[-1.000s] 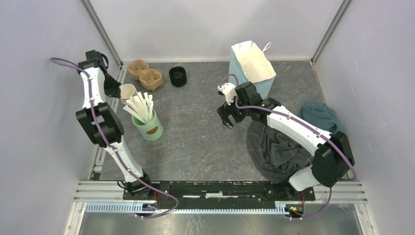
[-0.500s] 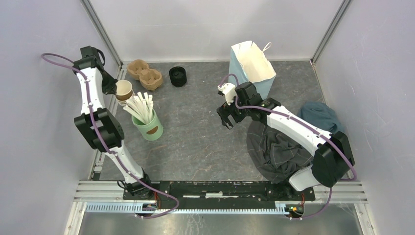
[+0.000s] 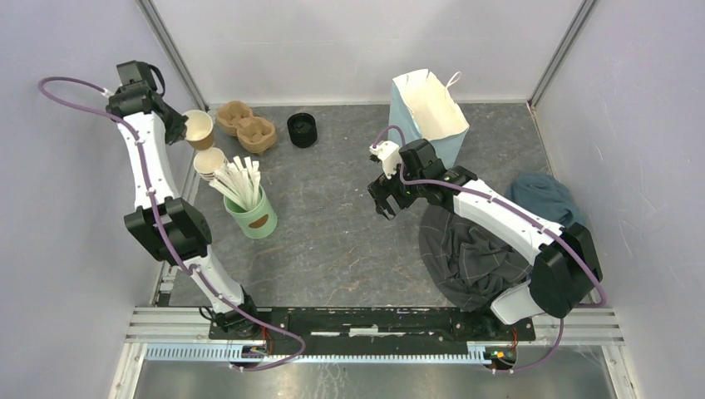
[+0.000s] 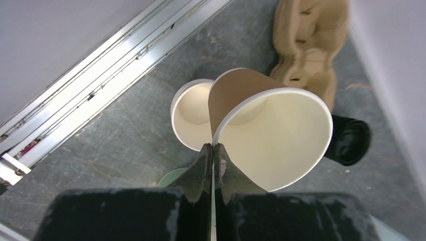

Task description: Pack the takeout coffee

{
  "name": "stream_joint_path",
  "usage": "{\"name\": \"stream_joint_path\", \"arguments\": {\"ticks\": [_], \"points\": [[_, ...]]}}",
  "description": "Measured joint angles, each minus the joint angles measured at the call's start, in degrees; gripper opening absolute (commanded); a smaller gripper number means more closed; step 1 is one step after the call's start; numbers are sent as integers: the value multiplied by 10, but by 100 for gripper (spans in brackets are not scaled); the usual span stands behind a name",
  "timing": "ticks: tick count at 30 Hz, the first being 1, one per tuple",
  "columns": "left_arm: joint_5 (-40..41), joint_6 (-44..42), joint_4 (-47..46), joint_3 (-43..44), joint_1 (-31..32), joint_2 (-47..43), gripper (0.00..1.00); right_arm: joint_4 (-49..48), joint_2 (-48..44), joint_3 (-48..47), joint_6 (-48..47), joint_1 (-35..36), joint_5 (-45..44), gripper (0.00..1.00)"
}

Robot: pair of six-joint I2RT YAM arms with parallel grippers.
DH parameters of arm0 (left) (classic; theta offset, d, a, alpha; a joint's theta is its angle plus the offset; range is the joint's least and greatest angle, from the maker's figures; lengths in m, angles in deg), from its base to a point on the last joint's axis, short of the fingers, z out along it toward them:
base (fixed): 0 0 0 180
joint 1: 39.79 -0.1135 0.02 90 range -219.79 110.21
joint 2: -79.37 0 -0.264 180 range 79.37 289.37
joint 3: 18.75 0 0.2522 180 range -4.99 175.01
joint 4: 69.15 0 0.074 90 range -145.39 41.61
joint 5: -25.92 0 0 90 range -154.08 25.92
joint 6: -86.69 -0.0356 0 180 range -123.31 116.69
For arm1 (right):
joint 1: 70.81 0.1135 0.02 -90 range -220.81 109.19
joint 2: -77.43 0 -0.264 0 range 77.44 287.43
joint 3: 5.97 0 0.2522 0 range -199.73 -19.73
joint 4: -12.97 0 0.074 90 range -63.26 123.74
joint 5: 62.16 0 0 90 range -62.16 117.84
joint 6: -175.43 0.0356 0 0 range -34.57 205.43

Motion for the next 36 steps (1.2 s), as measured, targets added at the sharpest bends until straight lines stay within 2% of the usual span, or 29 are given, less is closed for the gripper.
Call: {"name": "stream_joint_path", "arguments": {"ticks": [7,10,12,17,26,30,36], "points": [[-24,37,2,46,1,-65,2,0,0,0,0,0,-2,98],[-44,43,-6,45,26,-95,2,1,-2,0,0,0,-13,98],[-46,43,-21,38,75,-108,2,2,-7,0,-1,0,-28,98],[-48,43,-75,-30,262,-119,2,12,-52,0,-3,-4,-82,98],[-24,42,-134,-211,540,-117,2,34,-242,19,4,-11,-189,98],[-38,42,-175,-302,607,-117,2,40,-296,33,18,-11,-216,98],[-46,42,-194,-388,626,-117,2,63,-309,48,47,-11,-227,98]]}}
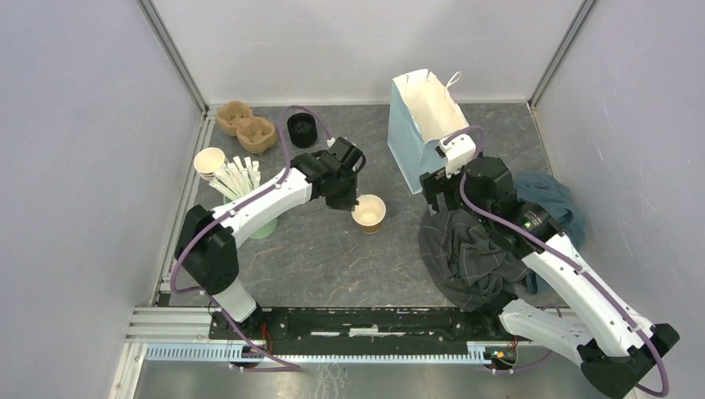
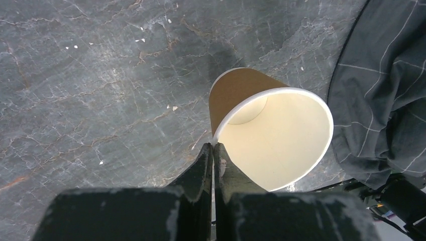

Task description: Pack the takeout coffee

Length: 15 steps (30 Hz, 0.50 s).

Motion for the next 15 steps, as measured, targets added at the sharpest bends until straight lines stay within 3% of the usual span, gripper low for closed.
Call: {"name": "stream_joint_path", "arguments": {"ticks": [15], "points": [[5,0,-20,-16,30,2,2,14,-34,34,50,0,23,98]]}}
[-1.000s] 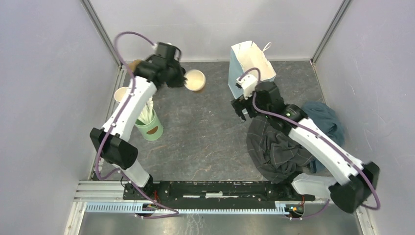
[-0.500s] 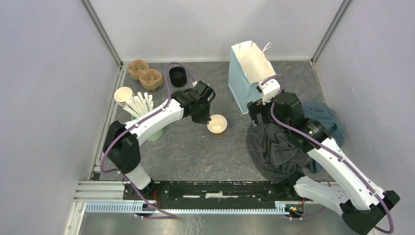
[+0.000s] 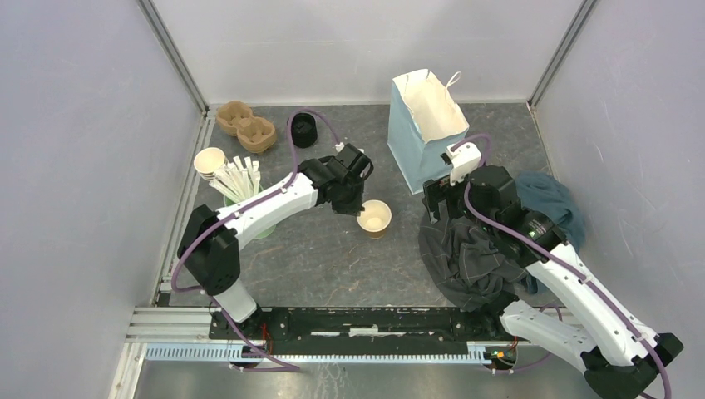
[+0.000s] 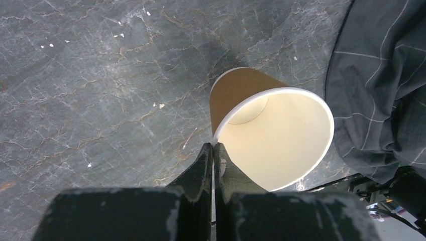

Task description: Pack the takeout coffee

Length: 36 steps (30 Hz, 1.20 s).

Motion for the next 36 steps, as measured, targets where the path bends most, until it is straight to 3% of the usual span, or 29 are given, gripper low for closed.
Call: {"name": "stream_joint_path", "arguments": {"ticks": [6,16,22,27,31,36], "points": [[10,0,4,0,11,14,3,0,-3,4,4,0,3,98],[13,0,7,0,12,18,18,0,-5,13,3,0,3,98],[26,-7,32,23,12,29,38,0,-5,19,-2,0,2,98],[50,-33,62,76,3,29,63,-4,-2,19,-14,0,-2,98],[69,-55,74,131,-37,33,68,-9,10,19,-23,0,-3,98],[94,-69,82,255,-120,99,68,-8,45,14,-36,0,-2,98]]}}
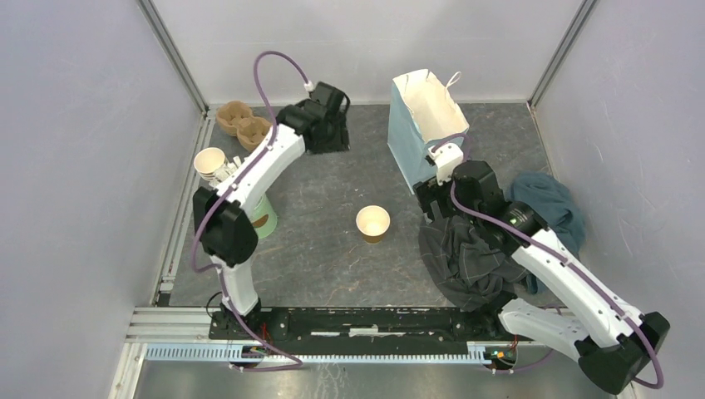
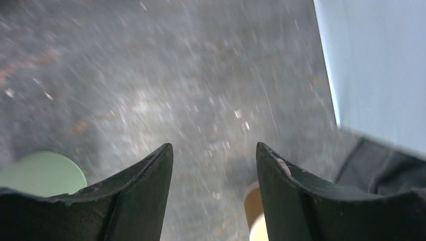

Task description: Pack the takeout coffee

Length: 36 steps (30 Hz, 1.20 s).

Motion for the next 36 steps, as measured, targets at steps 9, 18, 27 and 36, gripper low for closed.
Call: {"name": "stream_joint_path", "arguments": {"ticks": [9,18,27,36], "points": [[59,-2,31,234,-139,193,68,4,66,-54,-41,-9,6,98],[73,-2,42,307,-221,300,69,11,111,-70,-64,-33,15,98],[64,-3,23,355,-221,346,63,14,133,-82,-78,-34,13,98],[64,-4,4,364,-225,360,52,16,138,-83,-84,-34,8,98]]}}
